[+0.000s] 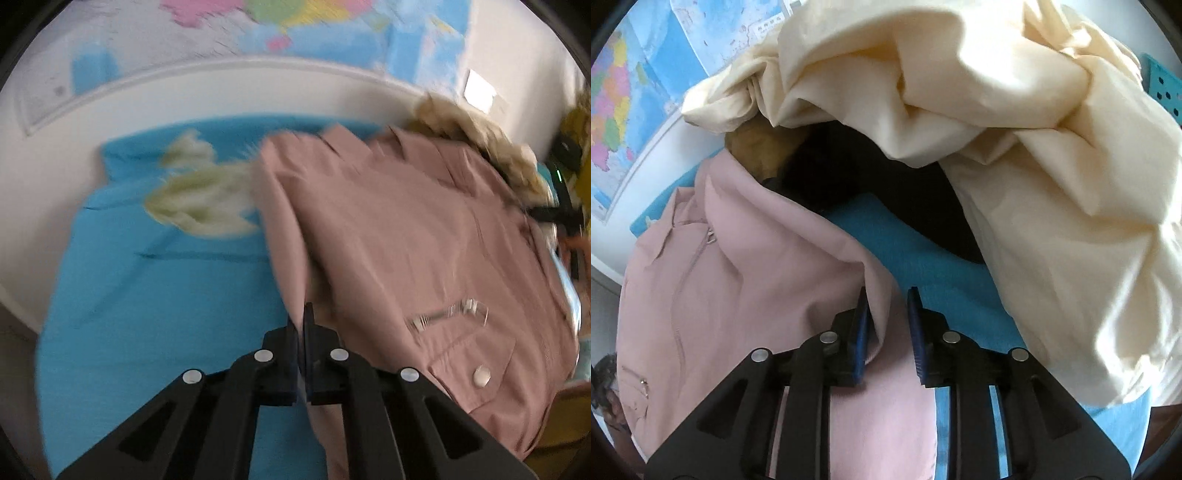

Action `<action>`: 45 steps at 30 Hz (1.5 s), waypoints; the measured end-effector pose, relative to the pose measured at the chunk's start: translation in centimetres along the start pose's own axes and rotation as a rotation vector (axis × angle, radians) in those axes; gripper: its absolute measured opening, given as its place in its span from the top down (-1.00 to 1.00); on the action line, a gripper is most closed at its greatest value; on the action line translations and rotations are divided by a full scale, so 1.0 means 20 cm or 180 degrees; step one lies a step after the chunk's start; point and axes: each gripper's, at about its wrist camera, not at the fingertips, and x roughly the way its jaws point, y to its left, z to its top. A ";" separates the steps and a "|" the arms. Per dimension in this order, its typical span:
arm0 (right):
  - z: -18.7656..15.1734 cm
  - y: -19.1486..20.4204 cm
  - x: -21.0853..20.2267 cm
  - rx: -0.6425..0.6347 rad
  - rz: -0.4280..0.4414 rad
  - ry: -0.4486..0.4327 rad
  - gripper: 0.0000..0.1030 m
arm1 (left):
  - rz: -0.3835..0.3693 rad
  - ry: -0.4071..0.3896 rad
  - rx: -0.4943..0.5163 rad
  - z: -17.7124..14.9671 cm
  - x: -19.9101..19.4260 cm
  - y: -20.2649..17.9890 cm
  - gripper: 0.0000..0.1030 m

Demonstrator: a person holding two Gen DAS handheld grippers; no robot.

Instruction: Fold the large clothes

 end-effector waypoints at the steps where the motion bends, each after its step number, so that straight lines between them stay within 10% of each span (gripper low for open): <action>1: 0.03 -0.01 -0.01 0.0007 0.0029 -0.0004 0.59 | 0.0114 -0.0077 -0.0037 0.03 -0.05 0.03 0.94; 9: 0.02 -0.01 -0.03 0.0002 0.0092 -0.0055 0.45 | 0.1555 -0.0181 -0.0328 0.22 -0.25 0.35 0.94; 12: 0.00 0.01 -0.02 0.0045 0.0173 -0.0053 0.05 | 0.0634 -0.0002 -0.0550 0.12 -0.18 0.38 0.41; 14: -0.02 0.02 -0.04 0.0041 0.0189 -0.0065 -0.05 | 0.0261 -0.0014 -0.0552 0.04 -0.17 0.35 -0.14; 16: -0.06 0.03 -0.07 0.0039 0.0253 -0.0083 -0.09 | -0.0001 0.0011 -0.0491 -0.04 -0.13 0.28 -0.28; 19: -0.12 0.04 -0.12 0.0042 0.0377 -0.0097 -0.18 | -0.0078 0.0162 -0.0401 -0.14 -0.05 0.19 -0.19; 22: -0.19 0.06 -0.17 -0.0010 0.0445 -0.0074 -0.45 | 0.0085 0.0331 -0.0378 -0.20 0.05 0.16 0.90; 27: -0.34 0.08 -0.24 -0.0121 0.0445 0.0021 -0.85 | 0.0621 -0.0008 -0.0601 -0.11 -0.15 0.30 0.91; 30: -0.43 0.08 -0.28 -0.0183 0.0418 0.0065 -0.89 | 0.1317 0.0003 -0.0572 -0.04 -0.22 0.32 0.46; 32: -0.49 0.05 -0.30 -0.0176 0.0423 0.0135 -0.89 | 0.2039 0.0008 -0.0355 -0.02 -0.22 0.25 -0.65; 34: -0.53 0.06 -0.27 -0.0213 0.0427 0.0200 -0.89 | 0.2009 -0.0066 -0.0264 -0.04 -0.23 0.21 -0.61; 37: -0.56 0.09 -0.22 -0.0301 0.0406 0.0257 -0.19 | 0.1566 -0.0178 -0.0337 -0.07 -0.26 0.16 -0.61; 38: -0.55 0.09 -0.23 -0.0355 0.0362 0.0214 0.65 | 0.1362 -0.0185 -0.0354 -0.09 -0.27 0.16 -0.61; 39: -0.54 0.08 -0.23 -0.0358 0.0502 0.0258 0.91 | 0.1164 -0.0211 -0.0375 -0.10 -0.29 0.14 -0.61; 45: -0.38 -0.07 -0.47 -0.0252 0.0016 -0.0289 0.93 | 0.0105 -0.0438 -0.0425 -0.25 -0.43 0.05 -0.61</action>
